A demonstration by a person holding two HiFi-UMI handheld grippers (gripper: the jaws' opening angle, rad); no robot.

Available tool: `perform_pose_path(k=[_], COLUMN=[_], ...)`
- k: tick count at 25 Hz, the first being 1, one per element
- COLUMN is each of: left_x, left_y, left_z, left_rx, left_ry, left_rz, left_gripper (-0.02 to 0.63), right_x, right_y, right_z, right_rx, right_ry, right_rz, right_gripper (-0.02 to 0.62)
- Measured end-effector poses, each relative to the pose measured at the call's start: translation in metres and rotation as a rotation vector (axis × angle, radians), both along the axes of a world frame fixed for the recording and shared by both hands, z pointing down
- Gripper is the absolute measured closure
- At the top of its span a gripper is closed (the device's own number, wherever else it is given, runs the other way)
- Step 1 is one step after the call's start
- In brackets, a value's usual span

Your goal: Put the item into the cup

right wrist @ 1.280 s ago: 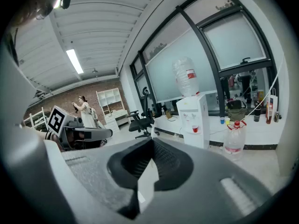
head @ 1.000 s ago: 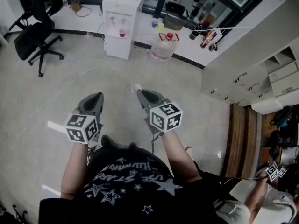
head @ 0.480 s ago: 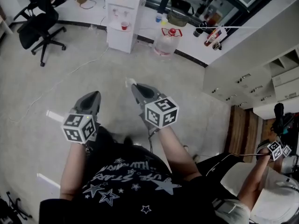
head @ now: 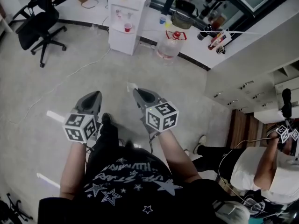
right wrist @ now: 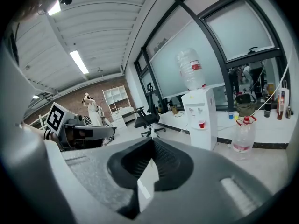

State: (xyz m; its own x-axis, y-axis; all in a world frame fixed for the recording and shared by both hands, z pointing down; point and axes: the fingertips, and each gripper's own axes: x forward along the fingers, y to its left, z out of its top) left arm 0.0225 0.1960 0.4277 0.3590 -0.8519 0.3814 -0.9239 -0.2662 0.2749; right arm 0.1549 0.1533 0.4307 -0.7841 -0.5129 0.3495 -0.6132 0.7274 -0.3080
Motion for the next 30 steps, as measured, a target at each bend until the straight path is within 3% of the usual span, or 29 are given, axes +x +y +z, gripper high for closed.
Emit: perform_pose_path(k=[12,22,30], left_x=[-0.08,-0.154,-0.167], left_y=[-0.135,-0.186,-0.201], left_z=[0.011,0.027,0.031], left_rx=[-0.025,-0.058,-0.078], left_ry=[0.041,0.062,0.105], left_rz=[0.096,0.113,0.117], left_gripper=[0.6,0.6,0.6], right_x=[-0.086,-0.132,-0.132], right_y=[-0.121,-0.174,-0.187], right_z=[0.013,0.029,0.031], right_rx=[-0.034,-0.058,-0.072], right_ry=[0.043,0.079,0.1], right_rz=[0.071,0.15,0.196], right_gripper=[0.594,0.594,0.594])
